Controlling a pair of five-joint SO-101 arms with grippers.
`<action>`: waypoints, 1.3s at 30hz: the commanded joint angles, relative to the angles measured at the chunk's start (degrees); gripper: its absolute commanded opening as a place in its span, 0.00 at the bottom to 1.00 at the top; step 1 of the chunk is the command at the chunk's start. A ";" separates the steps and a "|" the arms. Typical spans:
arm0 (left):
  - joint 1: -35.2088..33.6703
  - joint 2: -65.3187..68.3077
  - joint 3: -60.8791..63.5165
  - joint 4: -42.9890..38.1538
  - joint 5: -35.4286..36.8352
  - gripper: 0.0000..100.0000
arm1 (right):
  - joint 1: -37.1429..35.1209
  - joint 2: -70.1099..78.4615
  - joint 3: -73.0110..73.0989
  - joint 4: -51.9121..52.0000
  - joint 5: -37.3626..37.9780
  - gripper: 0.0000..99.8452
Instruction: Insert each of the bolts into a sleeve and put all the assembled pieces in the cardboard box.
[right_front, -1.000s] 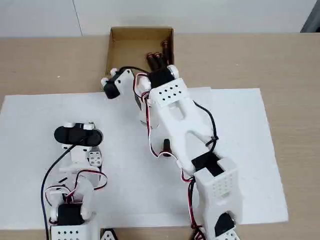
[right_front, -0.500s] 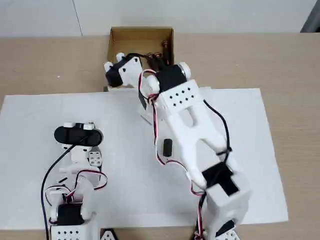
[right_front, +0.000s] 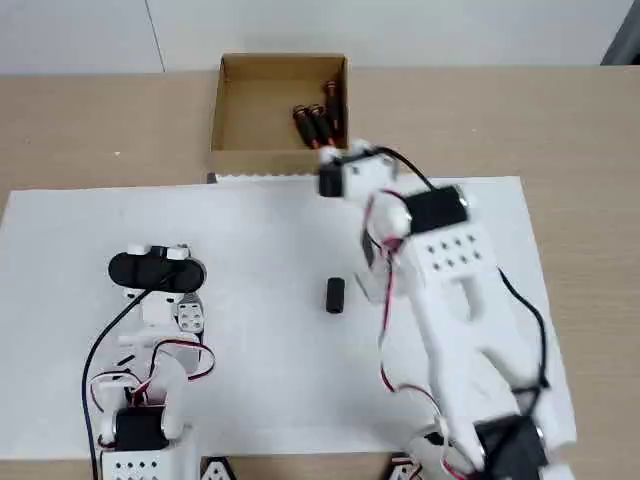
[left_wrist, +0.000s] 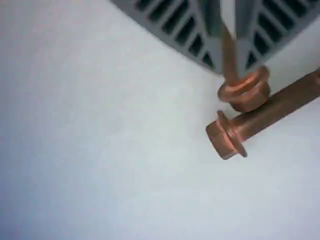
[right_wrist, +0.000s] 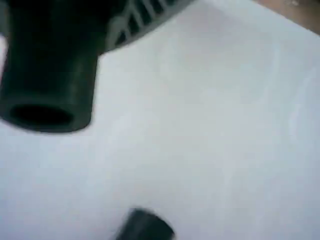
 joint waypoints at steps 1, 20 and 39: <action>-0.26 -0.35 -0.40 0.26 -0.35 0.01 | 2.86 -8.31 4.92 -0.13 -1.93 0.00; -4.75 -0.09 -18.59 14.95 1.14 0.01 | 9.71 -43.30 32.00 -13.93 -9.67 0.00; -6.33 53.98 -67.82 27.69 3.78 0.01 | 9.63 -47.87 34.73 -15.87 -9.58 0.00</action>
